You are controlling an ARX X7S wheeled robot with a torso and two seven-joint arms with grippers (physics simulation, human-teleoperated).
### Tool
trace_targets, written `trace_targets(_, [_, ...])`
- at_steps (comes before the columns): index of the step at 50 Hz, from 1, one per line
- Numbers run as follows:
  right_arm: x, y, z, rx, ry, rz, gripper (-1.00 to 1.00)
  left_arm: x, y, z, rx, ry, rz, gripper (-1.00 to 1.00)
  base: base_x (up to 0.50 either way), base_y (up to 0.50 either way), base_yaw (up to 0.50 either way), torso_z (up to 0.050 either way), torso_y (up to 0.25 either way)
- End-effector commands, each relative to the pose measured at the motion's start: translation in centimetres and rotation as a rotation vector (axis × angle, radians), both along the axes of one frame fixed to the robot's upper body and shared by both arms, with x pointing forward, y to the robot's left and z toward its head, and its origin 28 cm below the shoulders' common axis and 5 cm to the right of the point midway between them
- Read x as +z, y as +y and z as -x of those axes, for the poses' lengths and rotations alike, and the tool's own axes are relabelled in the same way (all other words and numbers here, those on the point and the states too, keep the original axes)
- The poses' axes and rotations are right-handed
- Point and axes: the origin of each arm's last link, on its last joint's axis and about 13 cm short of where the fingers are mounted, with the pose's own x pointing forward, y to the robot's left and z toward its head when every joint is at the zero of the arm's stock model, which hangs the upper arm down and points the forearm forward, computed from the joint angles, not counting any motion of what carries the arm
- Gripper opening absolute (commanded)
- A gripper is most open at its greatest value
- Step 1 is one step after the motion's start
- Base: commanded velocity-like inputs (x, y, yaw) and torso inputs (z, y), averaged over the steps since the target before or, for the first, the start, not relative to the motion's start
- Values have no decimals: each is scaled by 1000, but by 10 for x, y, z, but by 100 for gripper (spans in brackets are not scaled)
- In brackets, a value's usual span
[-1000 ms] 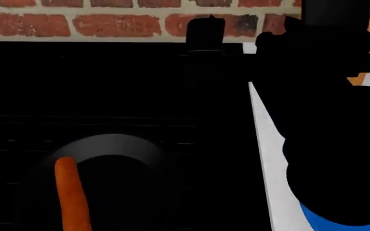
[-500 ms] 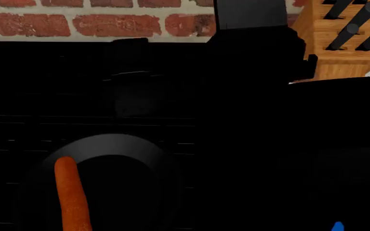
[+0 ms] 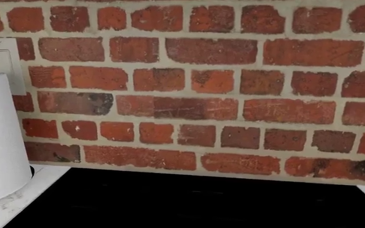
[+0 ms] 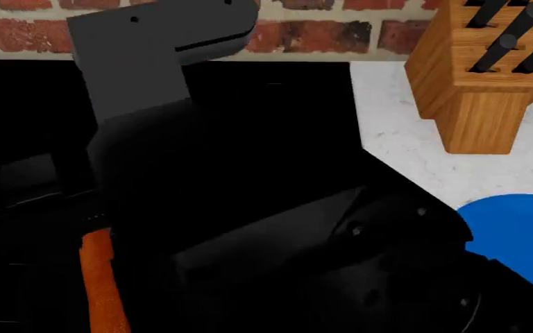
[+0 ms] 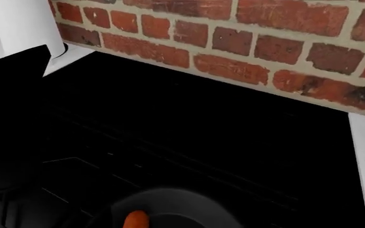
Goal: Pick the sausage from the pan and place it on the plate.
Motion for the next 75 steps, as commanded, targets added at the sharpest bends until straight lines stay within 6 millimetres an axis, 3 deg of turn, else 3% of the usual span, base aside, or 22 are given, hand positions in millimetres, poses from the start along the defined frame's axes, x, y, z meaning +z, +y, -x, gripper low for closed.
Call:
trace_targets(1, [-19, 18, -1, 22, 55, 33, 100, -4, 4, -1, 13, 6, 5, 100, 0, 0, 0, 0, 0])
trace_targets(21, [-39, 30, 10, 38, 78, 117, 100, -15, 10, 2, 25, 22, 16, 100, 0, 0, 0, 0, 0])
trace_targets(75, [-65, 43, -10, 88, 184, 130, 100, -17, 13, -3, 25, 34, 2, 100, 0, 0, 0, 0, 0])
